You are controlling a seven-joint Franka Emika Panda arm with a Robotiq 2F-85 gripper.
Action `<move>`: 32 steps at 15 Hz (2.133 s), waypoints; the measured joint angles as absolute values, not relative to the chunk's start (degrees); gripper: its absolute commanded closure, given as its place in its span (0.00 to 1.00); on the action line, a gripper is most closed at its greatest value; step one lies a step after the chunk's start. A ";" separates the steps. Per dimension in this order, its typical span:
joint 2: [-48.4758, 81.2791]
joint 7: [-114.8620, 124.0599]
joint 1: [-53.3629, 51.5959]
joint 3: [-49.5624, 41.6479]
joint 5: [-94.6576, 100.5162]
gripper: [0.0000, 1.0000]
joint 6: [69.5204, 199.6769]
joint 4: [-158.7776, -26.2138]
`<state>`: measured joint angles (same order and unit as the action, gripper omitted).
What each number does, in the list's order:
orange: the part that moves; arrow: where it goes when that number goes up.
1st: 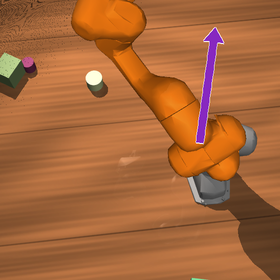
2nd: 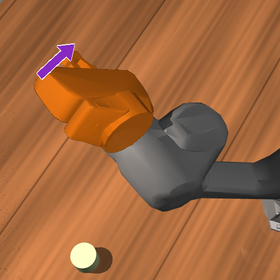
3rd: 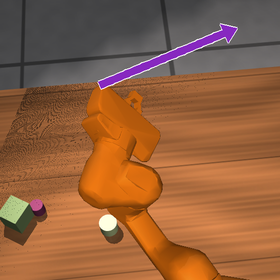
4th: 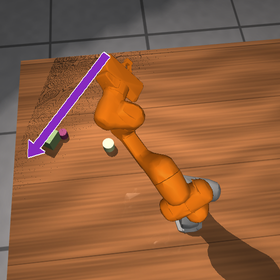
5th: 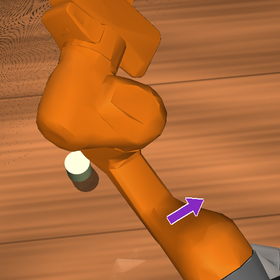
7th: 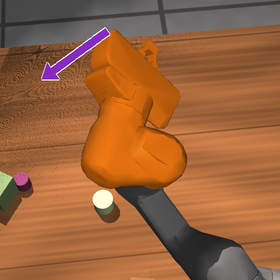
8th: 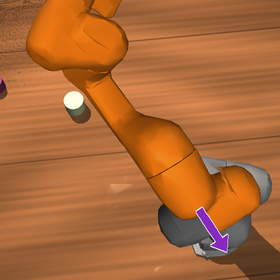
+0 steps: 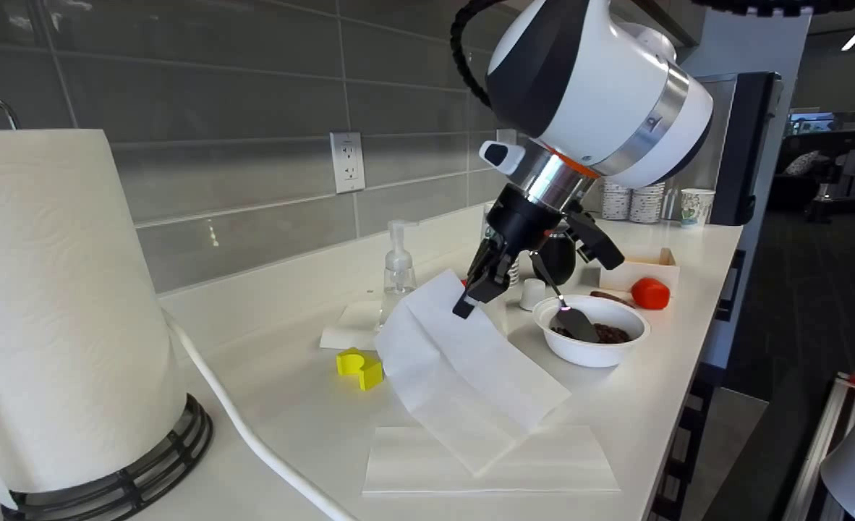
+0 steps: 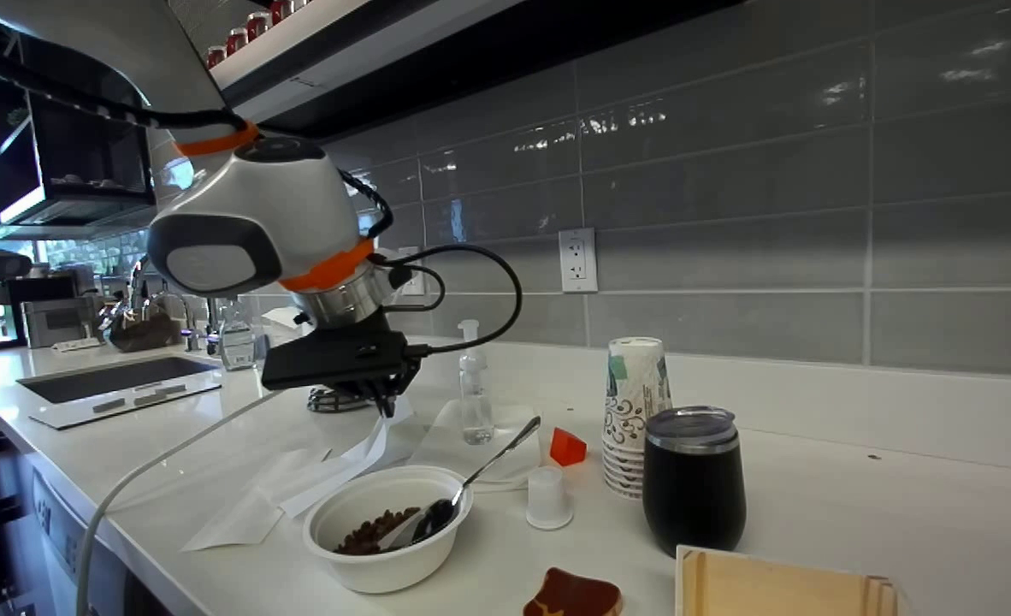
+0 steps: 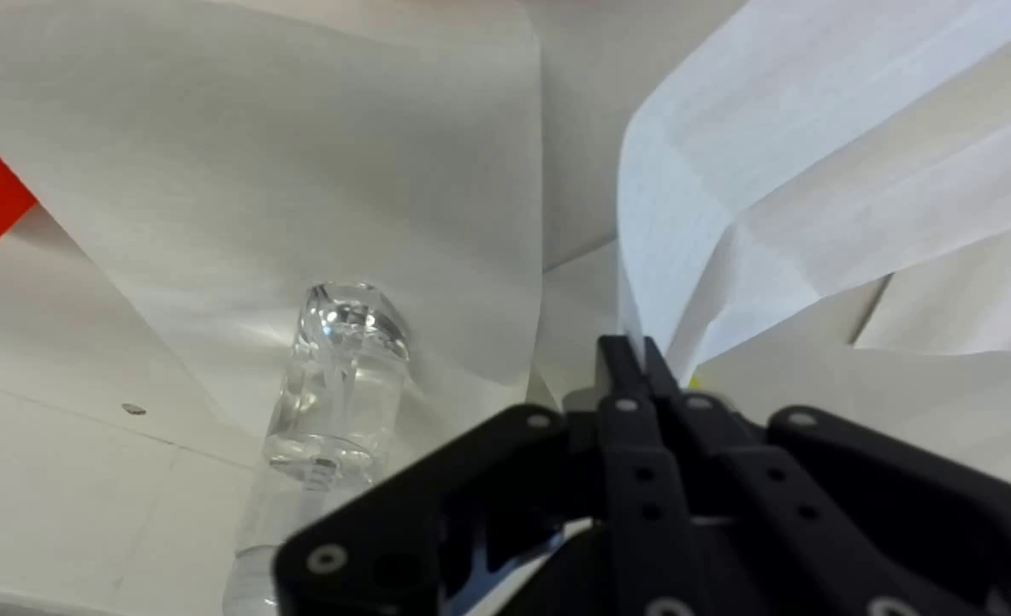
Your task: Fold the paper in half
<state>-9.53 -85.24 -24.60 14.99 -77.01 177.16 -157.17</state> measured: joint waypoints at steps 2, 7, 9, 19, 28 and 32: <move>-9.84 -92.41 -24.57 14.94 -80.66 1.00 175.90 -157.17; -9.89 -110.94 -24.56 14.93 -87.02 1.00 174.87 -157.18; -9.89 -118.57 -24.61 15.01 -88.64 1.00 174.87 -157.18; -10.26 -156.81 -27.99 15.69 -107.89 1.00 174.89 -157.12; -20.81 -155.49 -32.53 18.46 -107.49 1.00 176.65 -157.04; -25.31 -155.45 -33.27 18.79 -109.85 1.00 179.31 -157.10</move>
<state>-25.31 -155.45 -33.27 18.79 -109.85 179.31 -157.10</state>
